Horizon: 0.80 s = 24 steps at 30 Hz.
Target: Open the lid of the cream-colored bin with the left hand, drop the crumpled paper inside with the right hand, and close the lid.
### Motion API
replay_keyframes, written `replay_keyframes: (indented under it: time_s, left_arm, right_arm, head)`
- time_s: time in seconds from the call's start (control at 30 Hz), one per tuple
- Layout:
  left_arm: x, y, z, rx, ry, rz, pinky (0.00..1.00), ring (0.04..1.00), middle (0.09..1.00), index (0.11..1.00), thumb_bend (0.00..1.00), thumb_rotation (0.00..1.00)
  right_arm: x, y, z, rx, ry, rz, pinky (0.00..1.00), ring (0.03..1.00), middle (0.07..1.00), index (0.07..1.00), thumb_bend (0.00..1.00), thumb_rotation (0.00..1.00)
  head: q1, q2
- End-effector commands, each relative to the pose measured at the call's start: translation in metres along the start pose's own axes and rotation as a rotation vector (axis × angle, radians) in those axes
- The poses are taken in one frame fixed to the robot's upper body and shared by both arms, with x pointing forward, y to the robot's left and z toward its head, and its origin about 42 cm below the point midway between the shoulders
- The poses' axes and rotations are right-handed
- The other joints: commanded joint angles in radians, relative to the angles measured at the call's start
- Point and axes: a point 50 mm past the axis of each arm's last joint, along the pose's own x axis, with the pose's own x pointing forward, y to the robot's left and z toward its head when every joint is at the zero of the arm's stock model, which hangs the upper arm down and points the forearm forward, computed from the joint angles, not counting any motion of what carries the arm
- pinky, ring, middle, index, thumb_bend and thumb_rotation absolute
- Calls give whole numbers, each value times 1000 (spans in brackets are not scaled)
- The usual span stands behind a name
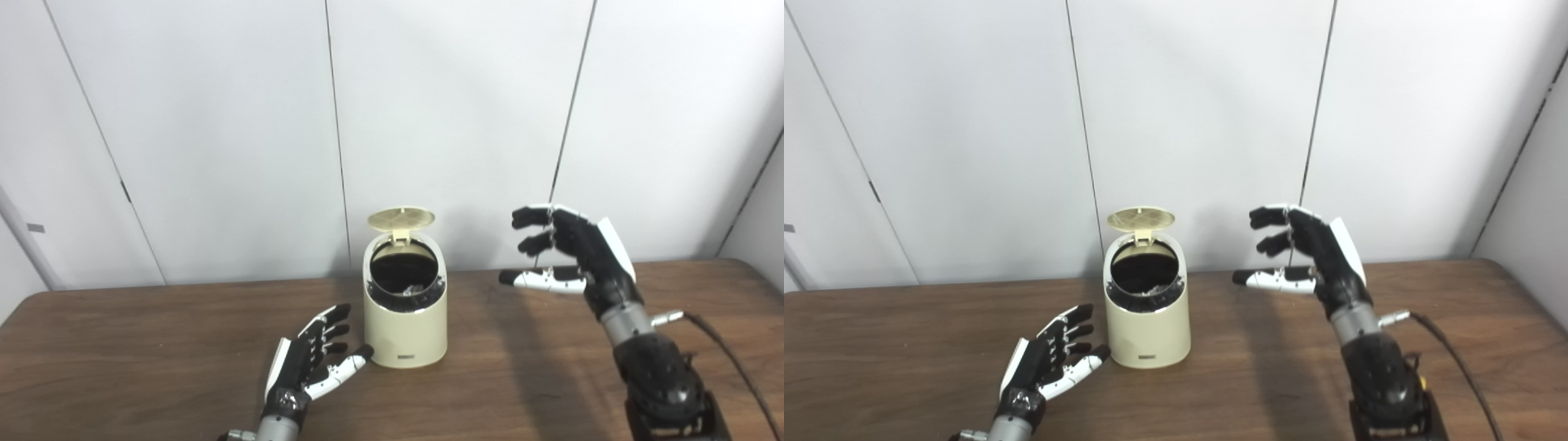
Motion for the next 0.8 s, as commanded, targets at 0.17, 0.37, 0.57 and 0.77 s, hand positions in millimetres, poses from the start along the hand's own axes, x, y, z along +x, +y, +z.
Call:
replay_keyframes:
  time_s: [0.17,0.37,0.57,0.77]
  left_arm:
    - [13,3,18,-11,-104,-6,705,831,880,872,716,253]
    - [10,2,19,-10,-107,-10,704,833,886,877,718,255]
    - [7,2,20,-11,-109,-9,705,830,885,877,709,249]
    - [4,3,22,-10,-113,-1,698,833,885,876,710,249]
  right_arm:
    - [-14,9,-2,148,-81,-25,523,544,692,688,775,63]
    - [-27,15,-20,198,-72,-19,568,592,724,717,777,112]
    - [-39,19,-38,238,-61,-15,566,607,743,740,772,94]
    - [-49,17,-59,282,-43,-35,567,610,749,755,769,67]
  head:
    - [19,2]
    - [26,5]
    - [43,-3]
    - [52,-6]
